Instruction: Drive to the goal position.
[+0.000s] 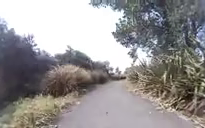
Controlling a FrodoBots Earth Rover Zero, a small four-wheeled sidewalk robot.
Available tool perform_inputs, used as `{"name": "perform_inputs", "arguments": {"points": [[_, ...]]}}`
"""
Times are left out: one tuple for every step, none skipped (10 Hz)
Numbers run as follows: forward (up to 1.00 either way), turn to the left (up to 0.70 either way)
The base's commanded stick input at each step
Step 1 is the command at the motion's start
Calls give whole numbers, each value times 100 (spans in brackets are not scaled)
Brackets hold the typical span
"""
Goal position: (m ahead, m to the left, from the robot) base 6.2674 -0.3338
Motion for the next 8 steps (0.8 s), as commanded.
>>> {"name": "perform_inputs", "arguments": {"points": [[85,0],[85,0],[85,0],[85,0],[85,0],[85,0],[85,0],[85,0]]}}
